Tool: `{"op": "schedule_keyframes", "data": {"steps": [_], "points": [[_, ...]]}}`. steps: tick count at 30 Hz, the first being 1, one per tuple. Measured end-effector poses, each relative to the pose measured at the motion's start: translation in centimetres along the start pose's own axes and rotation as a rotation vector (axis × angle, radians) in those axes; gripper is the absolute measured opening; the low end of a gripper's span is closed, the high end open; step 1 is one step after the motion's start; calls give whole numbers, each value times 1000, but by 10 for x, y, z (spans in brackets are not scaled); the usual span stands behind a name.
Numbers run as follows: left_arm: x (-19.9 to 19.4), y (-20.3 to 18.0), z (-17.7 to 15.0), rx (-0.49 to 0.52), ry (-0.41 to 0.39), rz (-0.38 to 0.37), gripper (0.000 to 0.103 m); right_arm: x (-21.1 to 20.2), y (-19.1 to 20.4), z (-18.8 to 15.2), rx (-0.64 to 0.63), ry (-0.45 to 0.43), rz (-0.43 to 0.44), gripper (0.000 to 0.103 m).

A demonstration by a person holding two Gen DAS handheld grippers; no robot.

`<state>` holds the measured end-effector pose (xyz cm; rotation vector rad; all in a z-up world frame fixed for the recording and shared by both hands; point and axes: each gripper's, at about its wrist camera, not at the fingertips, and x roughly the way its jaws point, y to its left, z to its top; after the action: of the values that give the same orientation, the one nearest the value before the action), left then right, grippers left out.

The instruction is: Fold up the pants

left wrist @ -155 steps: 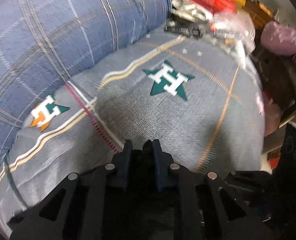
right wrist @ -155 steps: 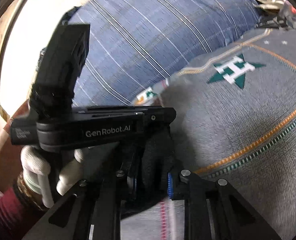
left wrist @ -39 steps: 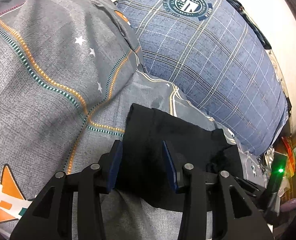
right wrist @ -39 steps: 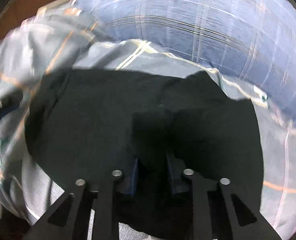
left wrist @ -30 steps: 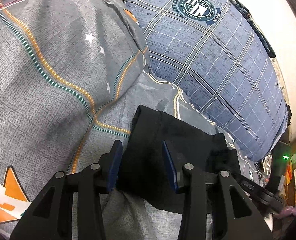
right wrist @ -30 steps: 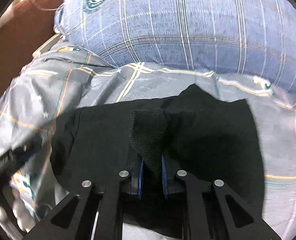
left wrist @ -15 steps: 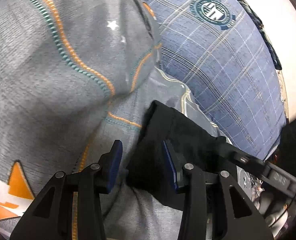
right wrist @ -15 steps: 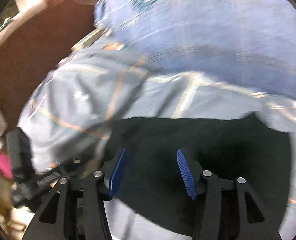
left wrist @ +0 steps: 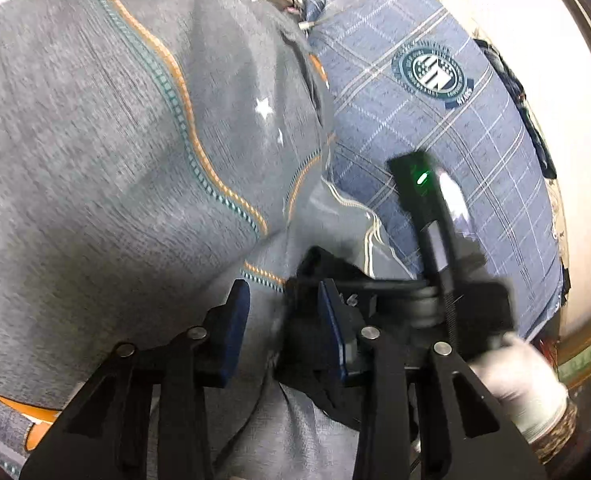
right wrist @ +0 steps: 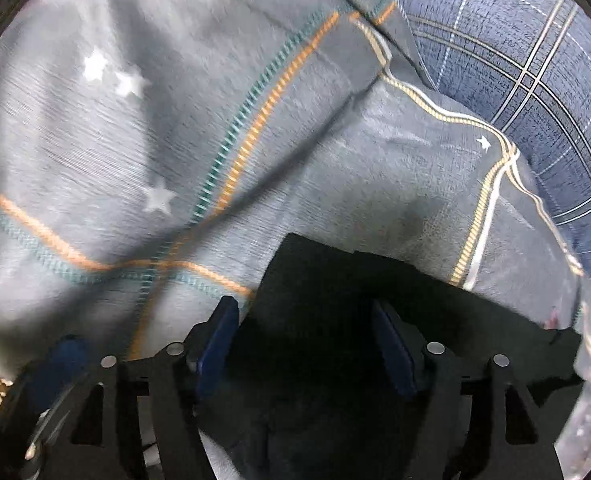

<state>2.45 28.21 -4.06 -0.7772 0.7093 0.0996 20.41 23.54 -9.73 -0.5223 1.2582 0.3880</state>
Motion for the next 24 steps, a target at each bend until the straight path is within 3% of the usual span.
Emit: {"op": "schedule_keyframes", "data": {"steps": [1,4,5,6,11,15,18,20,23,24], "points": [[-1,1,1,1,-1,-2,33,2,3,-2,-10,-5,-25,76],[1,2,1,10,8,-1,33,-5,7,-13,-45,-59,-66,53],[2,2,1,17,11,0,35,-12,5,-15,-45,-75,-87,31],[5,0,1,33,22,-1,38,-17,-2,-17,-29,-81,-79,24],[36,-23,-14,166,131,26,51,-49,-32,-30,39,-155,28,20],[68,-29,-28,203,251,52,51,-59,-39,-39,64,-183,67,20],[69,-35,-31,240,228,49,50,-70,-41,-44,63,-216,96,20],[71,-36,-32,227,265,-13,29,-79,-44,-49,65,-245,117,20],[70,-44,-32,237,279,-73,8,-88,-57,-59,81,-277,161,20],[68,-48,-31,235,278,-98,8,-89,-61,-61,91,-282,175,20]]}}
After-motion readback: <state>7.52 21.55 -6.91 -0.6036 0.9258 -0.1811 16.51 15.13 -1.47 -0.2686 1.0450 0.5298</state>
